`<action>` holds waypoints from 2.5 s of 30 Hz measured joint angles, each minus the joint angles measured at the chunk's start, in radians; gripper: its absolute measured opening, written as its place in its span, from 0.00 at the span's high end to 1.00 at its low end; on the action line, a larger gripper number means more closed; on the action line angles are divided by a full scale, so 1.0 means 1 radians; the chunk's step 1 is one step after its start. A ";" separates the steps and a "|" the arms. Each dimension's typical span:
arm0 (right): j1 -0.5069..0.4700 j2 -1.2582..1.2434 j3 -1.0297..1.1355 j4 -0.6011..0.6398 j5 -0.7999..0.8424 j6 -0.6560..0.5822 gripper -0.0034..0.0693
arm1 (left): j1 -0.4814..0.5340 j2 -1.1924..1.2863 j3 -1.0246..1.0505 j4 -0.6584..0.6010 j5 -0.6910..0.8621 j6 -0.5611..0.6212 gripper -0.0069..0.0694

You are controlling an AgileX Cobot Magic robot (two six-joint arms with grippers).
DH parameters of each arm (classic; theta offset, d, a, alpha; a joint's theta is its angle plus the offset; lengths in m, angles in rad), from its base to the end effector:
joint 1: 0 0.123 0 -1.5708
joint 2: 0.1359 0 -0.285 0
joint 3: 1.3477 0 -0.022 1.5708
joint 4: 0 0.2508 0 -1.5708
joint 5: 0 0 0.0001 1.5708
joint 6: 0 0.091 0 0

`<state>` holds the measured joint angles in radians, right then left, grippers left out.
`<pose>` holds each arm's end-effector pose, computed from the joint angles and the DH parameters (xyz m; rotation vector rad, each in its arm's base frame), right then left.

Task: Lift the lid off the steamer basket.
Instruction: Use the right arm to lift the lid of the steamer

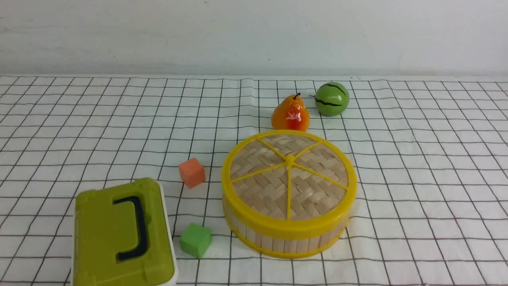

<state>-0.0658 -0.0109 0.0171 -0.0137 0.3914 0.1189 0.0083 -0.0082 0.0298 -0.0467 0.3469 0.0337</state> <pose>0.0519 -0.0039 0.1729 0.1652 1.8740 0.0228 0.0535 -0.0010 0.1724 -0.0061 1.8517 -0.0160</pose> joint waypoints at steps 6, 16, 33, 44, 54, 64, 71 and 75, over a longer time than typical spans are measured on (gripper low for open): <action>0.000 0.000 0.000 0.000 0.000 0.000 0.75 | 0.000 0.000 0.000 0.000 0.000 0.000 0.59; 0.000 0.000 0.000 0.000 0.000 0.000 0.74 | 0.000 0.000 0.000 0.000 0.000 0.000 0.59; 0.000 0.000 0.000 0.000 0.000 0.000 0.71 | 0.000 0.000 0.000 0.000 0.000 0.000 0.59; 0.000 0.000 0.000 -0.005 0.000 0.000 0.70 | 0.000 0.000 0.000 0.000 0.000 0.000 0.59; 0.000 0.000 0.000 -0.002 0.000 0.001 0.68 | 0.000 0.000 0.000 0.000 0.000 0.000 0.59; 0.000 0.000 0.001 0.341 0.004 0.027 0.67 | 0.000 0.000 0.000 0.000 0.000 0.000 0.59; 0.000 0.000 0.010 0.846 0.005 0.131 0.66 | 0.000 0.000 0.000 0.000 0.000 0.000 0.60; 0.000 0.000 0.010 0.903 -0.020 0.085 0.65 | 0.000 0.000 0.000 0.000 0.000 0.000 0.60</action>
<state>-0.0658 -0.0109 0.0267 0.8890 0.3718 0.2035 0.0083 -0.0082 0.0298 -0.0467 0.3469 0.0337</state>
